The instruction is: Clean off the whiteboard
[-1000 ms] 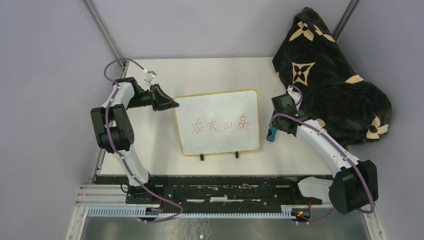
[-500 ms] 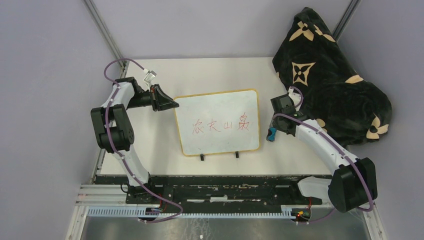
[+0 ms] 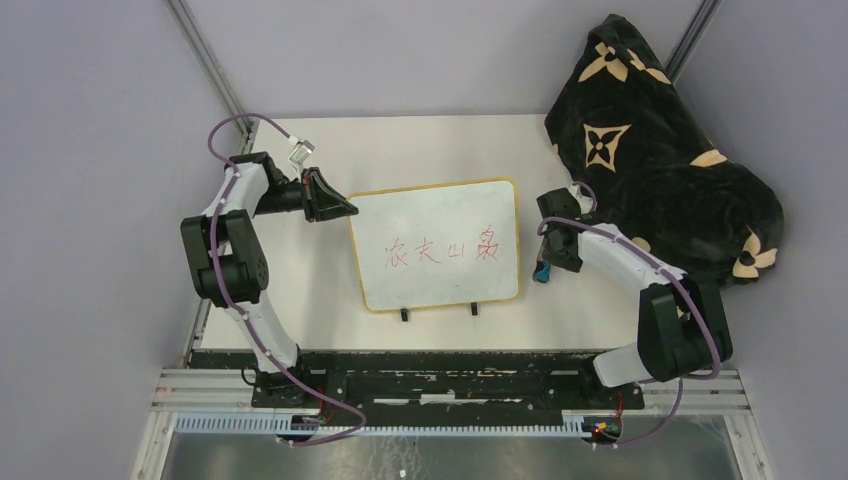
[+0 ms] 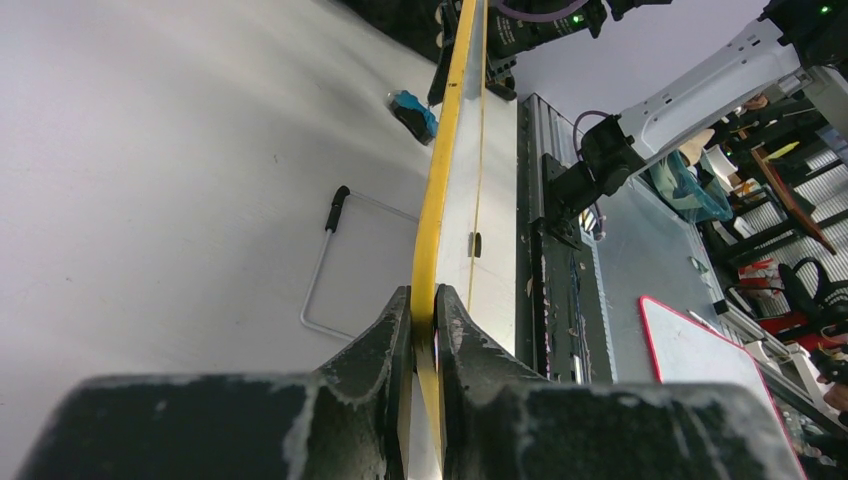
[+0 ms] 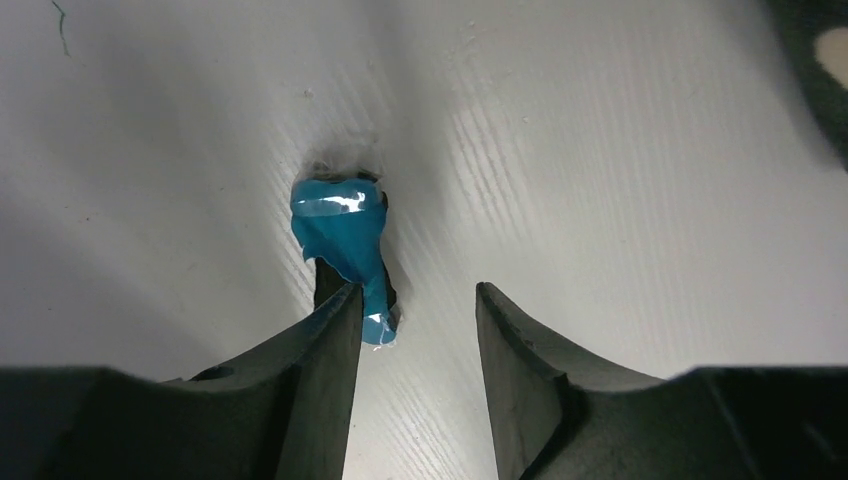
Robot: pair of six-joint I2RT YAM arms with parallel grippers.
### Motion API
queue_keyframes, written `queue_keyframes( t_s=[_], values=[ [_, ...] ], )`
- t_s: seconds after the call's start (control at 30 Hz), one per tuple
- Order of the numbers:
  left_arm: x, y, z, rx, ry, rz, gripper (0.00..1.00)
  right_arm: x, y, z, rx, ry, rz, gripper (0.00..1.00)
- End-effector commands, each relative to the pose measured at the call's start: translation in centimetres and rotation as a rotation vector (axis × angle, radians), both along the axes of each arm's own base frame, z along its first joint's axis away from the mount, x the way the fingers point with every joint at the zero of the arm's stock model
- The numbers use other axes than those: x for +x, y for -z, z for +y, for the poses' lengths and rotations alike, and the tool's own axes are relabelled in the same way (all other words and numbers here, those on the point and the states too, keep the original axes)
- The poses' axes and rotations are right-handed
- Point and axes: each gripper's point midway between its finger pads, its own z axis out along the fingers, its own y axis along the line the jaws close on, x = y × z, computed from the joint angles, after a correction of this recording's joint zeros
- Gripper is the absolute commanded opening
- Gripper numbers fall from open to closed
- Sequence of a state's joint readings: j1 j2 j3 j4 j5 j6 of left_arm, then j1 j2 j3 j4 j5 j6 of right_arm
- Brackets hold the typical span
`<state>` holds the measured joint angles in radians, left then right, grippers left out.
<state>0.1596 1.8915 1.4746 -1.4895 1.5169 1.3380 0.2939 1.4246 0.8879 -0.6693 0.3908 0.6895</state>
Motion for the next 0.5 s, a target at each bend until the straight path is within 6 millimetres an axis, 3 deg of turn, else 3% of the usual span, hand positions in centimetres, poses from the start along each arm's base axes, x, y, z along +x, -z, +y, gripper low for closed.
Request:
queue_keyframes(
  t_s=[0.0,0.27,0.47],
  values=[
    [-0.2,0.9,0.5,0.105,0.033,-0.049,0.03,2.4,-1.1,1.6,0.065,-0.032,-0.065,0.54],
    [-0.1,1.0,0.5,0.102,0.032,-0.046,0.03,2.8,-1.4,2.0,0.082,-0.063,-0.081,0.54],
    [-0.1,1.2,0.5,0.098,0.032,-0.039,0.03,3.0,0.1,2.7,0.105,-0.079,-0.051,0.54]
  ],
)
